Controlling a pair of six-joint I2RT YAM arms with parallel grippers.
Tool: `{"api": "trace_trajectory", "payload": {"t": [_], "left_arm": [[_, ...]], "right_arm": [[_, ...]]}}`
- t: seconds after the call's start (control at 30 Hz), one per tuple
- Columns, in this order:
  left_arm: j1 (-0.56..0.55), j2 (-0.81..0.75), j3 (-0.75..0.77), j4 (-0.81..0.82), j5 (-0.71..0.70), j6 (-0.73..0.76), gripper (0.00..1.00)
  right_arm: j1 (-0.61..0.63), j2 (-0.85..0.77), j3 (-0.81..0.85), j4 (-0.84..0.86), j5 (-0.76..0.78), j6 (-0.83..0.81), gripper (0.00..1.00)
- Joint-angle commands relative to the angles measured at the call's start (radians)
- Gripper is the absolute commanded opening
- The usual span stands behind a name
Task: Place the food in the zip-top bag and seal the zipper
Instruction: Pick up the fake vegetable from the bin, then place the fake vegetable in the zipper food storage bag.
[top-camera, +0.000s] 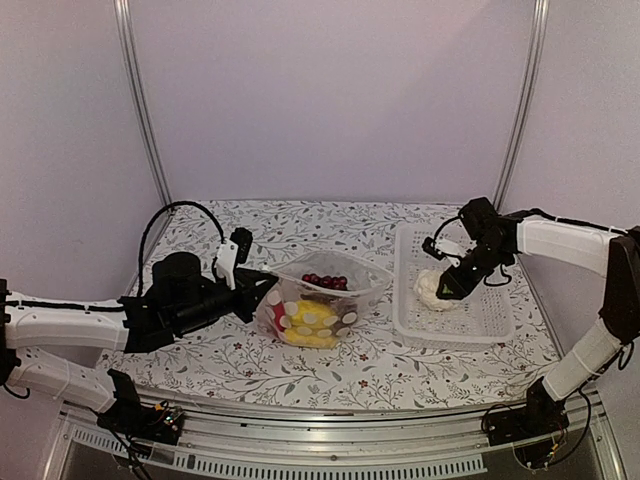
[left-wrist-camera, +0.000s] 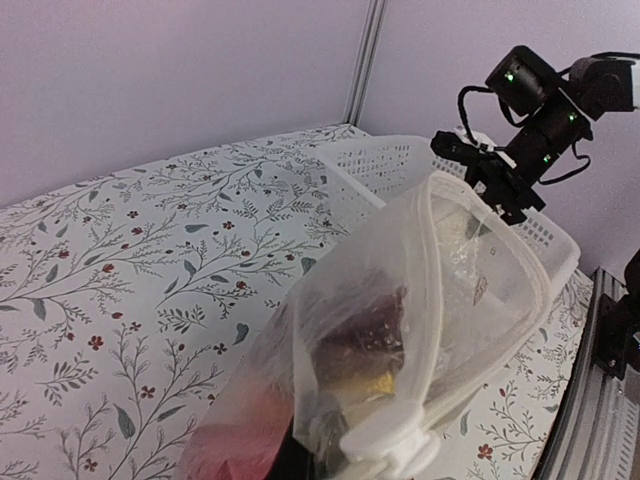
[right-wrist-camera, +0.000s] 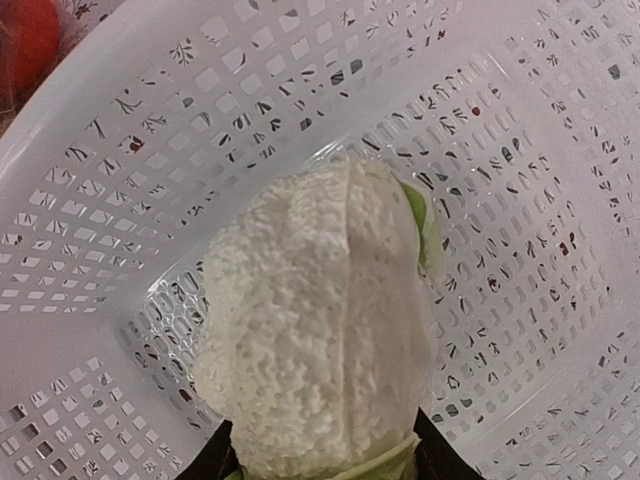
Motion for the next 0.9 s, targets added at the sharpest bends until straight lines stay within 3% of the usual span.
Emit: {"api": "trace_trajectory", "payload": {"t": [0.0, 0.27, 0.57, 0.87], "left_arm": [[-0.013, -0.014, -0.011, 0.014, 0.0, 0.008, 0.0], [-0.013, -0.027, -0.012, 0.006, -0.003, 0.016, 0.0], [-0.013, -0.036, -0.014, -0.004, -0.003, 0.015, 0.0], [-0.013, -0.028, -0.016, -0.001, -0.006, 0.014, 0.0]], "right_arm": [[-0.006, -0.082, 0.067, -0.018, 0.042, -0.027, 0.38], [-0.006, -0.164, 0.2, -0.081, -0.027, -0.073, 0.36], [0.01, -0.2, 0.377, -0.133, -0.282, -0.084, 0.34], [0.184, -0.16, 0.457, -0.143, -0.379, -0.082, 0.34]]}}
